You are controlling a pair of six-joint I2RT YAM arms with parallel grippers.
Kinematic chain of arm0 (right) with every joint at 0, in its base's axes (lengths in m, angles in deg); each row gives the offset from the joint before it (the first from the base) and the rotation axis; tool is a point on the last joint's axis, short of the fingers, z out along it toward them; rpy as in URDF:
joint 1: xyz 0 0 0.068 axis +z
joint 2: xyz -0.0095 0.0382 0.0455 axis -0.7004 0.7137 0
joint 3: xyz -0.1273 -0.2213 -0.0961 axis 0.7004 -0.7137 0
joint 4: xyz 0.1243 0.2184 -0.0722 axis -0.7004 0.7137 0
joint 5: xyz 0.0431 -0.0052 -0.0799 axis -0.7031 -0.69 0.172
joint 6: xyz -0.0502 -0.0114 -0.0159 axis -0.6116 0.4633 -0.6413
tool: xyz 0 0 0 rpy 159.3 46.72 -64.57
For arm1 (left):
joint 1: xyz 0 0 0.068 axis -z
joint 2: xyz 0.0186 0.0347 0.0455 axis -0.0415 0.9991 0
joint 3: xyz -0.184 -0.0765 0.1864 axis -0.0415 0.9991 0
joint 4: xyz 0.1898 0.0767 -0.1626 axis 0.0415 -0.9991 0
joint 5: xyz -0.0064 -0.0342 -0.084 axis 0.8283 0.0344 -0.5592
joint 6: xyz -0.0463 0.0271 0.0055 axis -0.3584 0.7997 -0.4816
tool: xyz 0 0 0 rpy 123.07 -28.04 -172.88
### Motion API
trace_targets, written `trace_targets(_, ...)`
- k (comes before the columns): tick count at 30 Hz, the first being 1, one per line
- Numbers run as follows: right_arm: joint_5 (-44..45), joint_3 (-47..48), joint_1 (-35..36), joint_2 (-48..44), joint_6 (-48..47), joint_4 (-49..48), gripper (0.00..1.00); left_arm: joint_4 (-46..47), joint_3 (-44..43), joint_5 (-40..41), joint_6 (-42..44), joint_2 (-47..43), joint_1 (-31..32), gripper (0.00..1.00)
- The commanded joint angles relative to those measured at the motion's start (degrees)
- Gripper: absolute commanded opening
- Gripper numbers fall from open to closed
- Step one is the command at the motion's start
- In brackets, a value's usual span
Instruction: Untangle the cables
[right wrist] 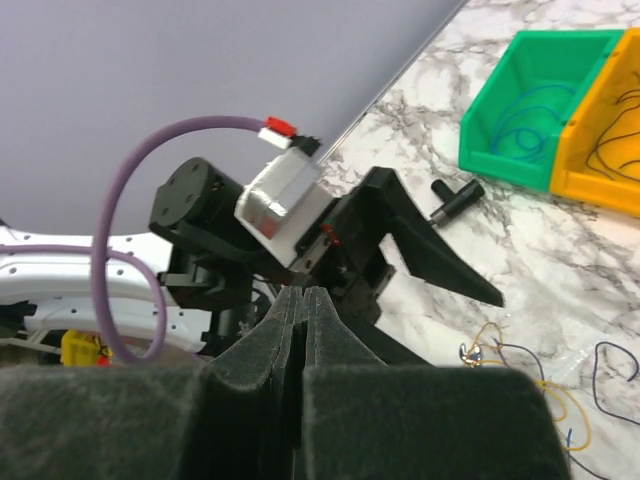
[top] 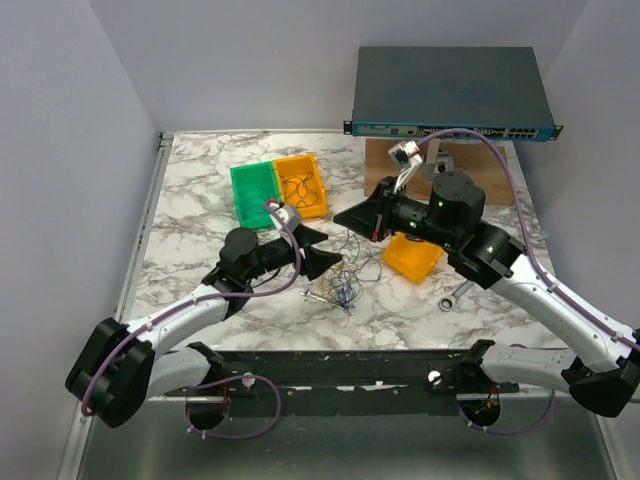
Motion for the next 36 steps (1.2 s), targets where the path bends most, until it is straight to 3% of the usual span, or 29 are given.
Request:
trace_targets(1,-4.3,3.0,0.0,1.3,3.1,-1.6,0.01,2.7,-4.1,-7.3,-1.9,6.8,0.7,0.72)
trace_targets(7,-1.7,4.4,0.1,2.8,2.6,-2.4,0.01,4.6,-6.5,-9.3,-3.4,12.2,2.0,0.7)
trace_targets(13,2.6,9.8,0.0,4.2,1.4,-2.8,0.01,-12.8,-15.5,-2.7,1.1,18.7,4.5,0.67)
trace_targets(22,23.6,27.0,0.0,4.7,-4.1,-1.2,0.01,-33.0,-27.5,8.0,2.8,29.7,5.4,0.55)
trace_targets(29,31.1,39.5,0.1,6.5,-8.5,-3.5,0.01,-45.6,-35.4,13.9,2.0,37.2,4.5,0.49)
trace_targets(36,33.2,33.1,0.0,4.1,-10.2,-4.1,0.01,-30.1,-21.6,15.9,-0.8,22.2,1.9,0.5)
